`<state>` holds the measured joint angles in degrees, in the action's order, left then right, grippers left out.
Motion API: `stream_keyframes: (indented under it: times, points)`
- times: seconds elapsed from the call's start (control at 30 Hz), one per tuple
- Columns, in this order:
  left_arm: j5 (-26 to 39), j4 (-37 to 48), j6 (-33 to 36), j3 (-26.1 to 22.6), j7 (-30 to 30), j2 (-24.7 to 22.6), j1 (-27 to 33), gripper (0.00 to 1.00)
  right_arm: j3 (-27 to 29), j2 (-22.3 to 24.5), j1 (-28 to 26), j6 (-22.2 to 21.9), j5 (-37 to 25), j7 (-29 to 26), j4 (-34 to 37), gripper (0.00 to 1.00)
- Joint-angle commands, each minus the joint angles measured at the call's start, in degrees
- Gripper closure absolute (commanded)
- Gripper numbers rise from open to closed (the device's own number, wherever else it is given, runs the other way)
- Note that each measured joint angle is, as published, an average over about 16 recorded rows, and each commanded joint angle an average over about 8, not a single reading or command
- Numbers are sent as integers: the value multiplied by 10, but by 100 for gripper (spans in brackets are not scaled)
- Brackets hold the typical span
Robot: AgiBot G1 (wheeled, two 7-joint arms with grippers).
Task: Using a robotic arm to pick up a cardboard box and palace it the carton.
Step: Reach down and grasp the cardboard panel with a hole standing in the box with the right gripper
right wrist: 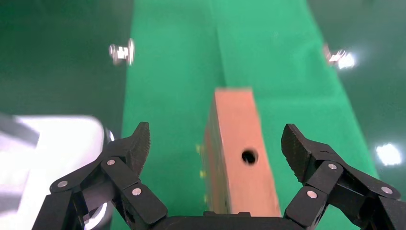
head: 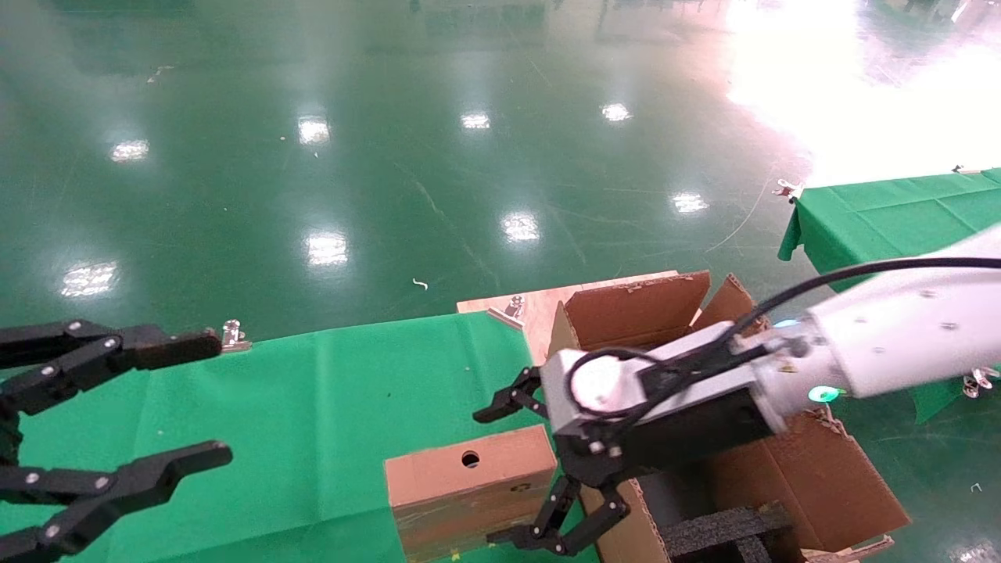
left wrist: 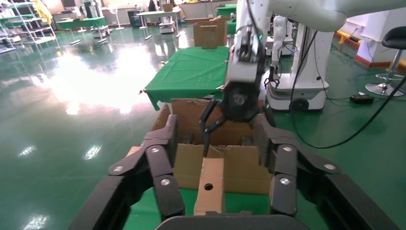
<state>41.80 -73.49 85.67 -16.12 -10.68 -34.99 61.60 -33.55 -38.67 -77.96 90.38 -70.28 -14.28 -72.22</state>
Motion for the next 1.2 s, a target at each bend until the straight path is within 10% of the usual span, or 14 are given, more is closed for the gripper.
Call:
stream_keyframes:
  times: [0.03, 0.6, 0.83, 0.87, 1.1, 1.2]
  points:
    - [0, 0, 0, 0, 0, 0, 0, 100, -26, -11, -21, 1, -32, -3, 5, 0]
    - [-1, 0, 0, -1, 0, 0, 0, 99, -207, -132, -165, 4, -161, 77, 150, 0]
    - [-1, 0, 0, -1, 1, 0, 0, 13, -266, -172, -197, 2, -167, 118, 209, 1]
    - [-1, 0, 0, -1, 1, 0, 0, 1, -272, -176, -199, 2, -167, 123, 216, 9]
    - [-1, 0, -1, -1, 1, 1, 0, 0, -297, -194, -212, 1, -163, 143, 246, 94]
    - [-1, 0, -1, -1, 1, 1, 0, 0, -300, -196, -214, 0, -162, 144, 249, 100]
